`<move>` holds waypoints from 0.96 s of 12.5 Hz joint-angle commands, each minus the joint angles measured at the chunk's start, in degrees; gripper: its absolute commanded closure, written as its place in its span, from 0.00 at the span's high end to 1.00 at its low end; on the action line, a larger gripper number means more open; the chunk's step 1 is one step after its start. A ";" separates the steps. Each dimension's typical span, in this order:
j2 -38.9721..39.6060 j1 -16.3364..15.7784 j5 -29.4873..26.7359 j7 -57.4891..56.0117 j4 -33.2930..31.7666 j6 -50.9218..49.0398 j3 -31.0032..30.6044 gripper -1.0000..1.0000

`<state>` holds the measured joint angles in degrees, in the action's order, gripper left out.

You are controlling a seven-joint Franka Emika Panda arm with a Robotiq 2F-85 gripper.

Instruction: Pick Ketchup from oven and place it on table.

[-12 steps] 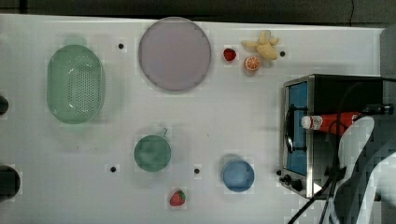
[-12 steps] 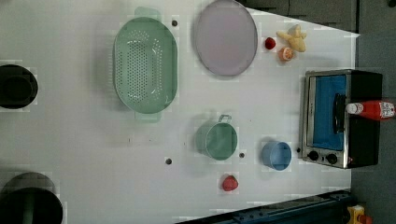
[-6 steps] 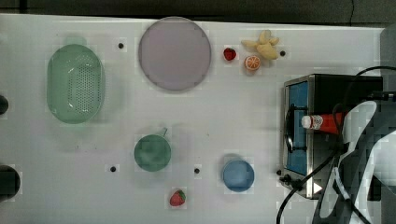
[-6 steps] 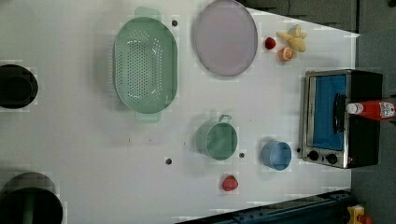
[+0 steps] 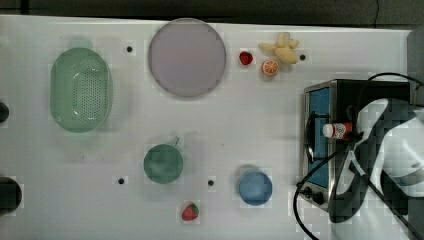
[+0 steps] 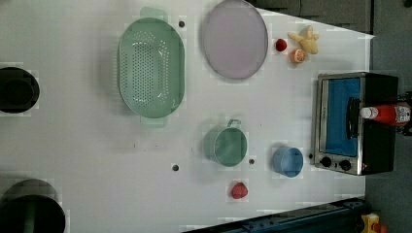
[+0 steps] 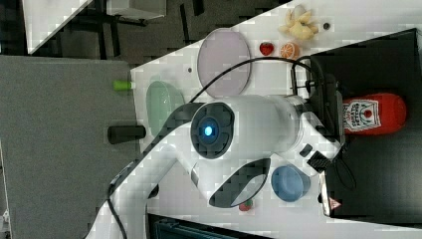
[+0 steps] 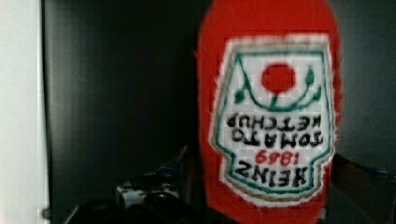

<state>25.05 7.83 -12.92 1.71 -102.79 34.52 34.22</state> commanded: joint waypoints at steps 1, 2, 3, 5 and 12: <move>-0.85 0.67 -0.60 1.66 0.96 1.71 0.89 1.00; -0.76 0.75 -0.60 1.66 0.91 1.60 0.90 0.96; -0.69 0.80 -0.60 1.66 0.81 1.49 0.90 0.85; -0.69 0.81 -0.59 1.66 0.92 1.53 0.92 0.64; -4.56 -0.23 0.12 1.66 5.12 -3.79 1.31 0.64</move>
<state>23.77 8.28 -13.38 1.71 -100.55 31.61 35.08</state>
